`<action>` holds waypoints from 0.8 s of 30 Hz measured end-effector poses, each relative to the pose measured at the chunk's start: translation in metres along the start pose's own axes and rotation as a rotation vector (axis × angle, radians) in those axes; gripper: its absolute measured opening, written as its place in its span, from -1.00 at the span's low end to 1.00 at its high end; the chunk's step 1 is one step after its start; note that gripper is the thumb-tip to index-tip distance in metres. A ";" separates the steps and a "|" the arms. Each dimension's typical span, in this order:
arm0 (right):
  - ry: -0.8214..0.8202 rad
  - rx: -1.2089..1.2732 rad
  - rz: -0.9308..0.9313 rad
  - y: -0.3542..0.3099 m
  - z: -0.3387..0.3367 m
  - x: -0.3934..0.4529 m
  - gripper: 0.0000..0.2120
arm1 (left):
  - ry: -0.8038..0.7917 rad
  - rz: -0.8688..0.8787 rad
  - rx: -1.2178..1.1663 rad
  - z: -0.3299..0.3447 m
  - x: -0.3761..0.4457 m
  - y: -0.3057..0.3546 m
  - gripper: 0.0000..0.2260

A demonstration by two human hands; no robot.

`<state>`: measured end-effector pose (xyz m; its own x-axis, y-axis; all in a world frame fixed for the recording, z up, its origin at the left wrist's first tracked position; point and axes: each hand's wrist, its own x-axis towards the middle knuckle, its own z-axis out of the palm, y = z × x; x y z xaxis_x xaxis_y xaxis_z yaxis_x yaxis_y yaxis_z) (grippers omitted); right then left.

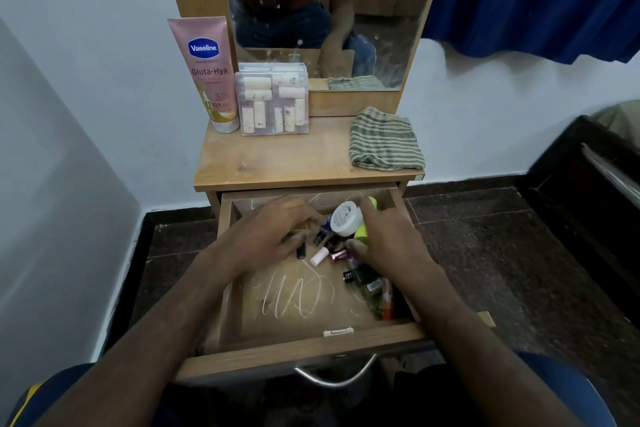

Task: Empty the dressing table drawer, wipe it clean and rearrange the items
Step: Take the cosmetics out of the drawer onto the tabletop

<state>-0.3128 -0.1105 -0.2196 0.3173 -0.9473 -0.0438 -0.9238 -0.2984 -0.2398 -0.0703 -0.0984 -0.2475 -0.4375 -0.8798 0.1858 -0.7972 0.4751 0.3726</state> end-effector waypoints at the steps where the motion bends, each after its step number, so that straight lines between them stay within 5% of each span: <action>1: 0.014 0.042 0.005 0.000 -0.003 0.000 -0.34 | 0.001 0.003 0.003 0.000 -0.001 0.000 -0.66; 6: 0.070 0.324 -0.002 0.006 -0.018 0.004 -0.64 | 0.042 0.019 -0.058 -0.004 -0.005 0.005 -0.52; 9: -0.037 0.631 -0.115 0.003 -0.031 -0.003 -0.77 | 0.050 0.070 -0.122 -0.004 -0.005 0.010 -0.35; 12: -0.157 0.783 -0.160 -0.002 -0.037 -0.007 -0.78 | 0.027 0.053 -0.174 0.001 -0.004 0.011 -0.46; 14: -0.197 0.662 -0.162 0.000 -0.043 -0.007 -0.73 | 0.031 0.042 -0.194 0.005 -0.003 0.010 -0.56; 18: -0.160 -0.120 -0.055 0.015 -0.063 -0.013 -0.70 | 0.073 -0.011 -0.220 0.008 -0.004 0.005 -0.64; 21: -0.360 -0.238 0.058 0.010 -0.057 -0.031 -0.72 | 0.113 -0.049 -0.249 0.006 -0.003 0.006 -0.66; 24: -0.343 -0.301 -0.003 -0.006 -0.038 -0.041 -0.60 | 0.111 -0.043 -0.237 0.005 -0.004 0.006 -0.62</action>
<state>-0.3285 -0.0742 -0.1798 0.3256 -0.8682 -0.3744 -0.9278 -0.3696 0.0503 -0.0752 -0.0917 -0.2511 -0.3465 -0.9017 0.2586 -0.6888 0.4317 0.5824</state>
